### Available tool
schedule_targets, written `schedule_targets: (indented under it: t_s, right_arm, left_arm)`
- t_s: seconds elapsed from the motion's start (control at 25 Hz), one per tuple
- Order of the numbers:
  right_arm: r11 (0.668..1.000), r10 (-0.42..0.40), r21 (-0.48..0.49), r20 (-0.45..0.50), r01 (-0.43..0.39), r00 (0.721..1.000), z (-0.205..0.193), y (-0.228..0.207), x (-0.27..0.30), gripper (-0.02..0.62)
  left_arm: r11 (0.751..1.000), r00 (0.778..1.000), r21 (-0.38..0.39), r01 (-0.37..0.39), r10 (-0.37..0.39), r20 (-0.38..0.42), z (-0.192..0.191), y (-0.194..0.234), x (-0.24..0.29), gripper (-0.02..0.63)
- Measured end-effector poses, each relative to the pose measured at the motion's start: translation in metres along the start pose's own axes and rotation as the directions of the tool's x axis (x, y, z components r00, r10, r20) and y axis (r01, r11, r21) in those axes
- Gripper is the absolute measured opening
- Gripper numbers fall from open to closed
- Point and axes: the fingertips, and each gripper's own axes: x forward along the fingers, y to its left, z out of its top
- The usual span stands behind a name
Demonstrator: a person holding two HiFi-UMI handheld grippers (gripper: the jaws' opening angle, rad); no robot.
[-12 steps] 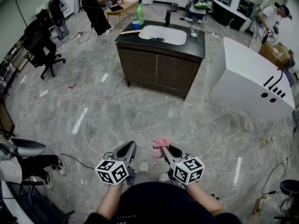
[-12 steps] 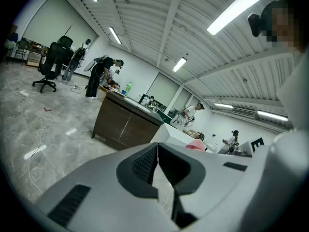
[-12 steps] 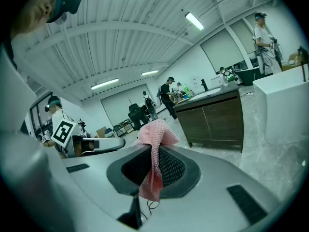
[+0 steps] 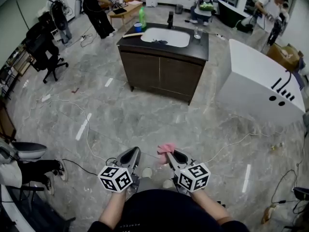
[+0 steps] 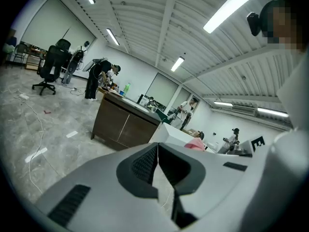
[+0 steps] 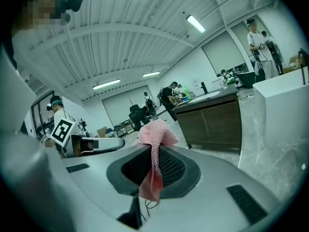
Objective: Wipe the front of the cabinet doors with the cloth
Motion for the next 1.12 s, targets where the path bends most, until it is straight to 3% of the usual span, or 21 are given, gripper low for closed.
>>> schedule_targets:
  t_s: [0.24, 0.56, 1.12]
  right_arm:
    - [1.0, 0.01, 0.023, 0.007, -0.01, 1.0, 0.0, 0.001, 0.001, 0.054]
    - [0.999, -0.038, 0.012, 0.0, 0.038, 0.999, 0.009, -0.006, 0.037, 0.054]
    - [1.0, -0.024, 0.0, -0.05, 0.024, 0.998, 0.032, 0.047, 0.216, 0.054]
  left_arm:
    - [1.0, 1.0, -0.004, -0.017, 0.017, 0.005, -0.002, -0.003, -0.009, 0.009]
    - [1.0, 1.0, -0.01, 0.004, -0.004, 0.023, 0.024, 0.033, 0.008, 0.009]
    - [0.993, 0.999, -0.114, 0.041, -0.038, 0.031, 0.111, 0.18, -0.003, 0.009]
